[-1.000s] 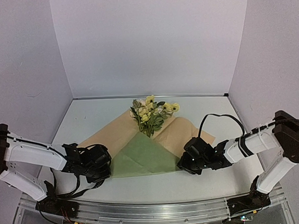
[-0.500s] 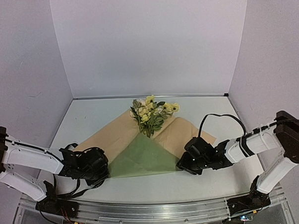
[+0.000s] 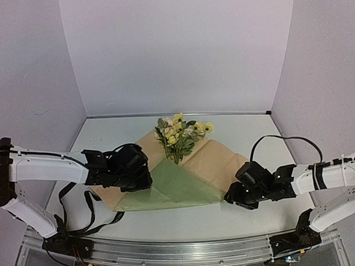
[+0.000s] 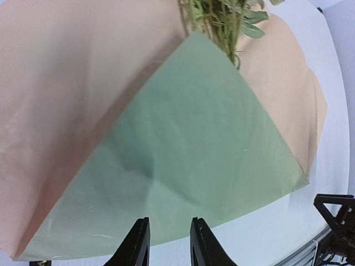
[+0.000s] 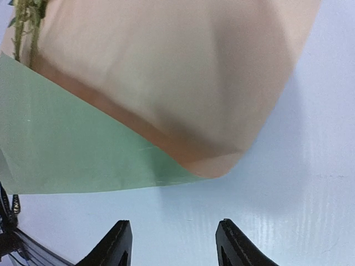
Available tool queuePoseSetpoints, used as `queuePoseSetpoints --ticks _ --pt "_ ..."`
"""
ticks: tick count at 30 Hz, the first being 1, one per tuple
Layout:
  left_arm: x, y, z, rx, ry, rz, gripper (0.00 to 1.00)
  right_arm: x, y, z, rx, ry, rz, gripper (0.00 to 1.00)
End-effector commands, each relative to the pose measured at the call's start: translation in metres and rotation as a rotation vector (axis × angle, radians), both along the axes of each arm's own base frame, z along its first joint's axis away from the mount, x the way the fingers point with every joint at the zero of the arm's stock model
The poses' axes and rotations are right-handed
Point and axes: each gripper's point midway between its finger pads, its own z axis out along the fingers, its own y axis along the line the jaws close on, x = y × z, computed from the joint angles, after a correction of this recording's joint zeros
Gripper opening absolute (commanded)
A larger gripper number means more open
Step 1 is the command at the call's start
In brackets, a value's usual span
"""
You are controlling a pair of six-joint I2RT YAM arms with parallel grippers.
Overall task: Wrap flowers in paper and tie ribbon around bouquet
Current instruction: Press the fold line of the 1/4-folded wrapping paper, then pick up the one-fourth-folded wrapping paper.
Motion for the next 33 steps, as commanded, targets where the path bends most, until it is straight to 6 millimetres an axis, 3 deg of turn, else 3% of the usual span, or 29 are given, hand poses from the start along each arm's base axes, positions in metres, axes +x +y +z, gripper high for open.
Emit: queuePoseSetpoints --ticks 1,7,13,21,33 --pt "0.006 -0.046 0.005 -0.012 -0.049 -0.220 0.26 0.001 -0.019 -0.016 -0.044 -0.031 -0.038 0.57" --pt "0.006 -0.080 -0.020 -0.004 -0.006 -0.344 0.23 0.013 -0.008 -0.017 0.002 -0.093 -0.037 0.62" --pt "0.005 -0.093 -0.040 -0.005 0.034 -0.380 0.22 0.019 -0.005 -0.028 0.042 -0.097 -0.094 0.61" --pt "0.003 -0.098 -0.054 -0.003 0.063 -0.401 0.22 0.016 -0.023 -0.037 0.023 -0.110 -0.157 0.51" --pt "0.000 -0.102 -0.065 -0.005 0.087 -0.413 0.21 0.019 -0.021 -0.043 0.055 -0.113 -0.199 0.43"
